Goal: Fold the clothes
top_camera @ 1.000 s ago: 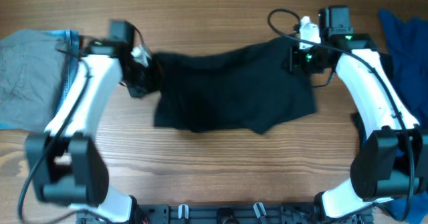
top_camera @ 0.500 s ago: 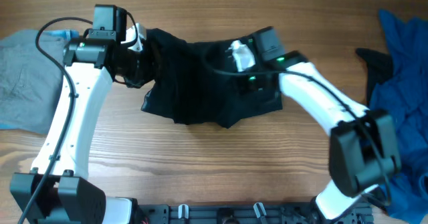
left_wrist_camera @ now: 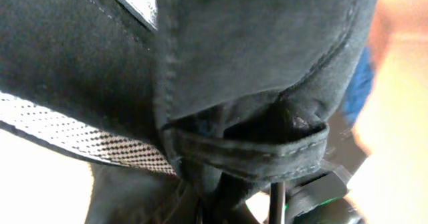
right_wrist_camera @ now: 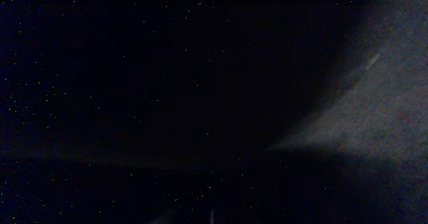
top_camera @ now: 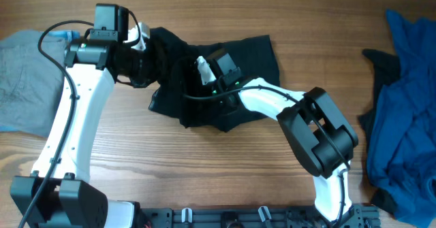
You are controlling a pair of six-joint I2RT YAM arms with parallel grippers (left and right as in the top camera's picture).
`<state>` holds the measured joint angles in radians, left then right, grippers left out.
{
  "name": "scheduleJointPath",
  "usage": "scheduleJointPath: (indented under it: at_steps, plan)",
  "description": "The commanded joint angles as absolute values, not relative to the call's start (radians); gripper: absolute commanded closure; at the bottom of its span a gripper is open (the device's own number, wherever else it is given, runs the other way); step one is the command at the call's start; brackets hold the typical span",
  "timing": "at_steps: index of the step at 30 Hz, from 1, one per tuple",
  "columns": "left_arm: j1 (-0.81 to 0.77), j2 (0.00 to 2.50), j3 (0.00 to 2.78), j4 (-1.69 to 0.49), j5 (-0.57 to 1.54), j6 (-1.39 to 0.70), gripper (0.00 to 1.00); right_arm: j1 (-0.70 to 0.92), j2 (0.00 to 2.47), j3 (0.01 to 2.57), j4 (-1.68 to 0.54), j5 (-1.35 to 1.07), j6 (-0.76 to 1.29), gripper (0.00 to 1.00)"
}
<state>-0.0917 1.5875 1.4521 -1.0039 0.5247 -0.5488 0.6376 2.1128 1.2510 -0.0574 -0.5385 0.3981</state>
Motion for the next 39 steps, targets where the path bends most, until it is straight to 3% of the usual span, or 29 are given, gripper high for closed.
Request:
scheduleJointPath:
  at_steps: [1,6,14,26,31,39]
  plan:
    - [-0.091,1.584,1.461,-0.91,0.665,-0.725,0.96,0.68,2.136,1.246,-0.024,-0.546,0.448,0.96]
    - [-0.078,1.578,1.461,-0.801,0.699,-0.847,0.96,0.706,2.136,1.246,-0.011,-0.532,0.448,0.96]
    - [-0.134,1.58,1.46,-0.888,0.565,-0.824,0.96,0.696,2.123,1.246,-0.036,-0.545,0.445,0.96]
    - [-0.14,1.58,1.46,-0.905,0.528,-0.793,0.96,0.417,1.841,1.246,-0.331,-0.395,0.31,0.92]
    - [-0.15,1.581,1.46,-0.891,0.525,-0.794,0.96,0.325,1.867,1.246,-0.442,-0.351,0.251,0.92]
    - [-0.257,1.61,1.46,-0.789,0.517,-0.805,0.96,0.315,1.978,1.246,-0.476,-0.268,0.237,0.92]
